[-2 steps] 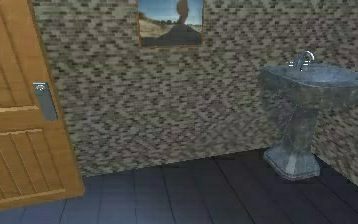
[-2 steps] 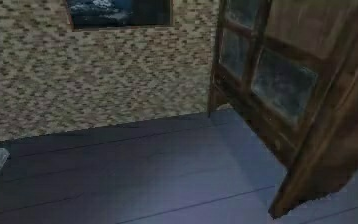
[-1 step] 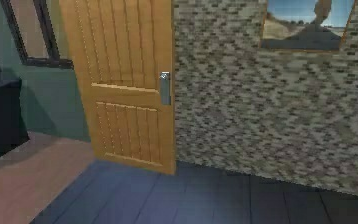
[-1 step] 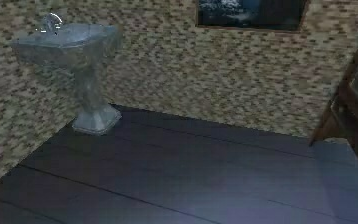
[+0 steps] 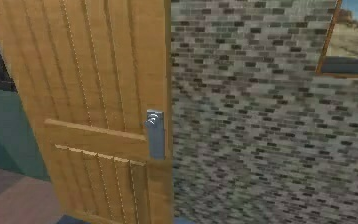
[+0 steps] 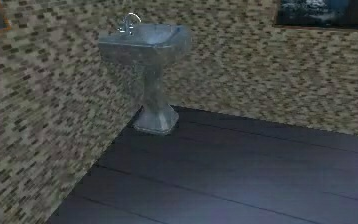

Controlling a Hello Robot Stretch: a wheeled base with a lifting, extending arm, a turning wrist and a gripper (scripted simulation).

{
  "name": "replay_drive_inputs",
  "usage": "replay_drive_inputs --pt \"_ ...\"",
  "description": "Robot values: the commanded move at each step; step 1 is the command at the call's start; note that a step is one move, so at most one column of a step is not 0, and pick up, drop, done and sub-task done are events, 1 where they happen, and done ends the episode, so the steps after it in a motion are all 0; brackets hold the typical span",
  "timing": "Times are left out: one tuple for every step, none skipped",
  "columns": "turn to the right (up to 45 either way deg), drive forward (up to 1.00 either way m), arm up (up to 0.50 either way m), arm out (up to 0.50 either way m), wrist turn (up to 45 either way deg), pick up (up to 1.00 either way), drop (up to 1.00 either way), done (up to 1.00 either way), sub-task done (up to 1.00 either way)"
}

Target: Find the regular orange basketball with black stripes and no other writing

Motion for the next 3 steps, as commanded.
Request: replay_drive_inputs --pt "-45.0 0.0 0.0 0.0 0.0 0.0 0.0 0.0 0.0" --pt "-45.0 0.0 0.0 0.0 0.0 0.0 0.0 0.0 0.0" --pt "-33.0 0.0 0.0 0.0 0.0 0.0 0.0 0.0 0.0"
